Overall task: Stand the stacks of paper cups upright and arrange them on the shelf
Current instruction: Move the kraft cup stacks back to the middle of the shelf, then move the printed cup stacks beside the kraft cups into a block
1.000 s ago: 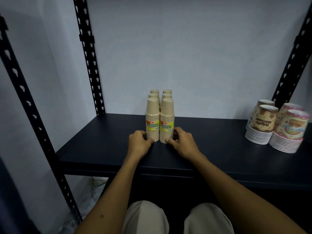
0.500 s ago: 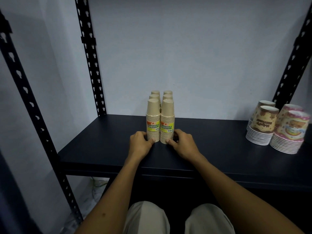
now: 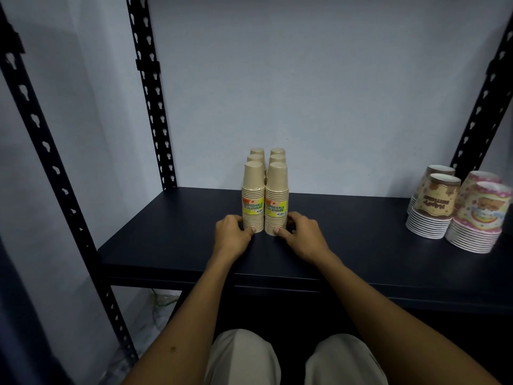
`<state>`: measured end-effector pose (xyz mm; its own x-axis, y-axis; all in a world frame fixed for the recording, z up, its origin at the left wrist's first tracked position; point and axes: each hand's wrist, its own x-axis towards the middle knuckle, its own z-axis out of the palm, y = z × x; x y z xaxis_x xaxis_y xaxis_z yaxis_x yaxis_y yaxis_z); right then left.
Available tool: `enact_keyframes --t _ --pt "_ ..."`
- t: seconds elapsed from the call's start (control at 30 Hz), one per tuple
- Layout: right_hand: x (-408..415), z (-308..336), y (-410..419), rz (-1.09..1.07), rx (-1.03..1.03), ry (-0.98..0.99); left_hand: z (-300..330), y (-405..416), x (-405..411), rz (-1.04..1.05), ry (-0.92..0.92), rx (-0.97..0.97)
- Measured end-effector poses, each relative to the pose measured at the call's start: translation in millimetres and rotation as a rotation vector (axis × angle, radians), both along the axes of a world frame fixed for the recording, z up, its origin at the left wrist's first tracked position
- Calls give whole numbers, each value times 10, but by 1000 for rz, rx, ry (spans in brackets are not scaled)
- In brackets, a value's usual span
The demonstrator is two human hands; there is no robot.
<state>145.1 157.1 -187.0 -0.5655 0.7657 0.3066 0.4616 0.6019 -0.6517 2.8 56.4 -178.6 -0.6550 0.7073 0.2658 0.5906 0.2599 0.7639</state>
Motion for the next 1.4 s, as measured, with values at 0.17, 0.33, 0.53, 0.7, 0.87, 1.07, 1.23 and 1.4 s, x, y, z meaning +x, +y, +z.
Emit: enact_keyframes --t 0.17,0.33,0.53,0.7,0.87,1.07,1.23,1.4 --pt "2 6 -3 1 -5 0 -20 17 -23 -6 14 -16" --pt "0 5 -6 -1 0 -3 -20 19 -23 -9 25 -23" --pt "4 20 -24 -1 3 -4 5 8 -5 0 13 -34" --pt "51 38 -57 -16 -15 32 29 -108 60 31 44 -40" --pt "187 29 -142 -29 50 -48 -30 -302 122 51 74 -52" --pt "496 -5 -202 -55 101 -172 -51 -407 475 -44 264 -160" --pt "890 28 -215 -51 102 -248 -45 -294 822 -166 375 -166" --pt "1539 78 -107 -152 104 -277 -1 14 1160 -363 396 -182"
